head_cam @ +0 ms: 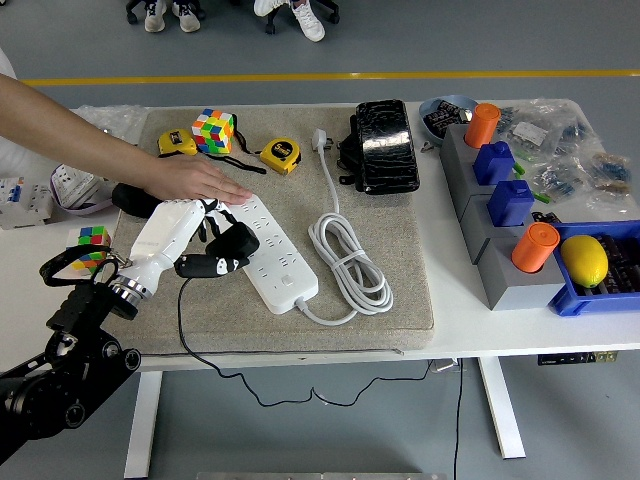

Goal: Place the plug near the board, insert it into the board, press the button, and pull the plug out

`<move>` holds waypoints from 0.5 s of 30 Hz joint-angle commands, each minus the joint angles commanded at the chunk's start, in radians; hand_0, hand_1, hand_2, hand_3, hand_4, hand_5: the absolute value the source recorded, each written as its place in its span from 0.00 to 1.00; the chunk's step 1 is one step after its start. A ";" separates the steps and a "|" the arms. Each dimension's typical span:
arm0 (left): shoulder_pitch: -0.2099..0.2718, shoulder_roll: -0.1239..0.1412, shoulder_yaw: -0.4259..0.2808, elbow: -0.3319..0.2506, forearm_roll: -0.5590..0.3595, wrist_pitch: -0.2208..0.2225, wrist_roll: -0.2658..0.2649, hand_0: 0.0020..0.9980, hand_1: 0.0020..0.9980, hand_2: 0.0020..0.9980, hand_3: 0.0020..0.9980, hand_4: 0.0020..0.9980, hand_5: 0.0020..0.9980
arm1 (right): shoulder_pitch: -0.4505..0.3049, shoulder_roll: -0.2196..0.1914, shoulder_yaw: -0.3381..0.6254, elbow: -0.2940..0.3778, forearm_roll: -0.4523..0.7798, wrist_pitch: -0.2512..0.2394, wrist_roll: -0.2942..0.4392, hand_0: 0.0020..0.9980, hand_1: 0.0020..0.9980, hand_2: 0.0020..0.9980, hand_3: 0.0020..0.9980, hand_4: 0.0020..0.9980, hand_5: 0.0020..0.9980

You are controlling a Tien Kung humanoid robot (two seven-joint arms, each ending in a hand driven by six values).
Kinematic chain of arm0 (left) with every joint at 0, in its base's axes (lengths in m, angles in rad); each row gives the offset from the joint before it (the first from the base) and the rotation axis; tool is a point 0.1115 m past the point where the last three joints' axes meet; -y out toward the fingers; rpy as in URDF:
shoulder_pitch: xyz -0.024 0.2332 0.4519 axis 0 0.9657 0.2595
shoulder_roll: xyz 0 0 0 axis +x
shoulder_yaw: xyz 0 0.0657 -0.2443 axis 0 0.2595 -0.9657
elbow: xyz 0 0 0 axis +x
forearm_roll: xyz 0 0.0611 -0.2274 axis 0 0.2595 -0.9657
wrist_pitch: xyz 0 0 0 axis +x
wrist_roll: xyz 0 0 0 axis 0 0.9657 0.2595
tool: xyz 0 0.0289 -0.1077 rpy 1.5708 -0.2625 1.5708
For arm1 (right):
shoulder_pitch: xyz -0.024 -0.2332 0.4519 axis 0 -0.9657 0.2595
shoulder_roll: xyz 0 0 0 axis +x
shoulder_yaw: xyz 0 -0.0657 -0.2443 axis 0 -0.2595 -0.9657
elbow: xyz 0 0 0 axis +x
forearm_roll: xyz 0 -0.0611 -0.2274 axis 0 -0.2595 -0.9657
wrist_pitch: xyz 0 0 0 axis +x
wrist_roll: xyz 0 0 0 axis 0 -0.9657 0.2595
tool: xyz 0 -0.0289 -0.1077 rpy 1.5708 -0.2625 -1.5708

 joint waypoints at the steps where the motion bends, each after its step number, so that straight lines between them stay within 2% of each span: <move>1: -0.001 -0.001 -0.001 0.004 0.002 -0.001 0.000 0.17 0.28 0.33 0.52 0.86 0.00 | 0.000 0.000 0.000 0.000 -0.001 0.000 0.000 0.55 0.59 0.54 0.50 0.82 0.37; 15: -0.010 -0.012 0.001 0.038 0.034 -0.008 0.014 0.17 0.28 0.33 0.52 0.87 0.00 | 0.001 -0.001 0.002 0.001 -0.003 0.000 0.000 0.55 0.59 0.54 0.50 0.82 0.37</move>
